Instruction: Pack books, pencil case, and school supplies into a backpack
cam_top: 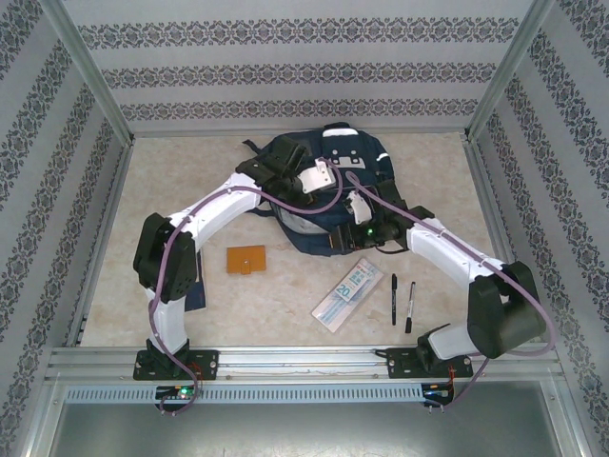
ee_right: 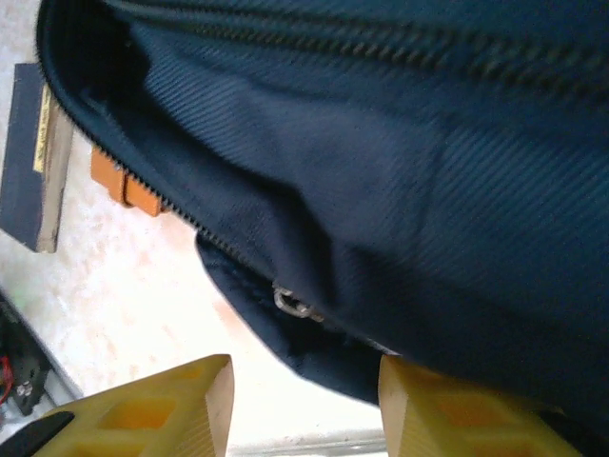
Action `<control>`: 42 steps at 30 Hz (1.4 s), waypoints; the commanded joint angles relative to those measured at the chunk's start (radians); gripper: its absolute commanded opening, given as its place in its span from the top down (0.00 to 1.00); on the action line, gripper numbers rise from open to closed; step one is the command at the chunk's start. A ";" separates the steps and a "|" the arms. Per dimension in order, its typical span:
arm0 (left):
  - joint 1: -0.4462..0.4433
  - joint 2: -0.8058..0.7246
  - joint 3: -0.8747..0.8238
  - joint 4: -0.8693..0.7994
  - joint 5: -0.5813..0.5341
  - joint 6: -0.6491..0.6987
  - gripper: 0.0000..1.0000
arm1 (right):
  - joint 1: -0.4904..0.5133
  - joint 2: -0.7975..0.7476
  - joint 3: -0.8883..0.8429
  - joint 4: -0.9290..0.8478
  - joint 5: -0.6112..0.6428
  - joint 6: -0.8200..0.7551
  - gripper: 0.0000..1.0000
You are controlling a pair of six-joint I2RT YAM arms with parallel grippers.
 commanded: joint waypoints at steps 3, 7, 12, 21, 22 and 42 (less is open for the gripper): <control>0.010 -0.075 0.036 0.000 0.058 -0.056 1.00 | 0.034 -0.021 -0.028 0.115 0.142 -0.014 0.55; 0.010 -0.080 0.033 0.004 0.064 -0.069 1.00 | 0.074 -0.005 -0.025 0.152 0.150 -0.033 0.62; 0.010 -0.088 0.011 0.009 0.064 -0.075 1.00 | 0.107 -0.002 -0.067 0.183 0.206 -0.023 0.62; 0.010 -0.106 -0.017 0.025 0.046 -0.087 1.00 | 0.206 0.048 -0.071 0.214 0.443 0.099 0.70; 0.010 -0.107 -0.022 0.027 0.041 -0.087 1.00 | 0.210 0.052 -0.072 0.227 0.445 0.114 0.71; 0.106 -0.237 -0.282 0.091 0.009 0.065 1.00 | 0.070 0.020 -0.070 0.133 0.497 0.109 1.00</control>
